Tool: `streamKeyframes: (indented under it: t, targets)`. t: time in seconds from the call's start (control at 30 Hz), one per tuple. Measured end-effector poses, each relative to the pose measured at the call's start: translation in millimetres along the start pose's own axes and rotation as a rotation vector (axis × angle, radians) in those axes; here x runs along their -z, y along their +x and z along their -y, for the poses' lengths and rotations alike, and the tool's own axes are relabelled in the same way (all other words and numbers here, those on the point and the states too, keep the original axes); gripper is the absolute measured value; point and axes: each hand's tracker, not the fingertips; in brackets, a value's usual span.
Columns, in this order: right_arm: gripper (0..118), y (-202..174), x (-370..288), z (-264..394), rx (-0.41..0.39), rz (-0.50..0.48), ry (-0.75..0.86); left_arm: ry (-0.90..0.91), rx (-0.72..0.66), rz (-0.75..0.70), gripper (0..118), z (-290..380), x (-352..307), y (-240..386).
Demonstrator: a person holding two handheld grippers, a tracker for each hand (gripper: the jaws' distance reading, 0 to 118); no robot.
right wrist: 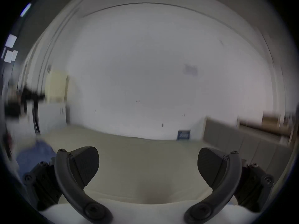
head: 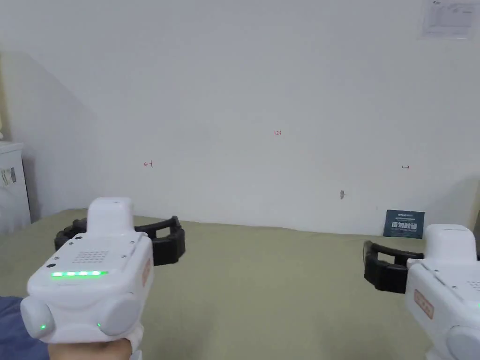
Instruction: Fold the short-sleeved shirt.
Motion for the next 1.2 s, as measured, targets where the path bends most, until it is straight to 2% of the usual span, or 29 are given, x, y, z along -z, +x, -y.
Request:
streamKeyframes:
  t: [0.03,0.07,0.17,0.27,0.47,0.53,0.6,0.63,0.67,0.7,0.73,0.8,0.87,1.0,1.1,1.2]
  targets:
    - [117,4,-2,5,0.051,0.004,0.001,0.017,0.018,0.016,118,5,-1,3]
    - [117,3,-4,8,0.037,0.030,-0.010,0.023,0.035,0.005,118,9,-2,7]
    - [117,-2,-5,14,-0.085,0.067,-0.007,0.010,0.016,0.047,118,11,-22,21]
    - [117,-2,-4,11,-0.078,0.044,-0.030,-0.045,-0.028,0.052,118,7,-21,24]
    - [117,3,0,8,-0.066,0.086,-0.039,-0.083,-0.085,0.008,118,2,-22,12]
    - [117,8,7,11,-0.058,0.093,-0.051,-0.096,-0.087,0.016,118,9,-3,-1]
    - [110,7,8,12,-0.071,0.091,-0.050,-0.099,-0.097,0.030,118,13,-3,-4]
    - [97,6,8,14,-0.088,0.088,-0.040,-0.098,-0.098,0.028,116,12,-6,-1]
    - [58,-2,-1,13,-0.116,0.086,-0.021,-0.088,-0.094,0.023,96,14,-8,1]
    - [21,-5,-1,14,-0.139,0.099,-0.022,-0.072,-0.068,0.001,56,15,-8,2]
    - [2,-6,1,16,-0.144,0.099,-0.029,-0.062,-0.032,-0.038,0,16,-8,5]
    - [2,-4,-3,19,-0.126,0.094,-0.027,-0.054,-0.048,-0.067,0,15,-22,14]
    - [2,-7,-4,23,-0.131,0.083,-0.030,-0.066,-0.127,-0.005,0,15,-23,8]
    - [2,-20,-2,19,-0.149,0.028,-0.057,-0.081,-0.089,-0.049,0,11,-24,-8]
    - [2,-55,-1,12,-0.152,-0.072,-0.054,-0.091,-0.093,-0.083,0,8,-27,-42]
    - [2,-108,3,16,-0.150,-0.226,-0.056,-0.084,-0.051,-0.195,0,8,-52,-82]
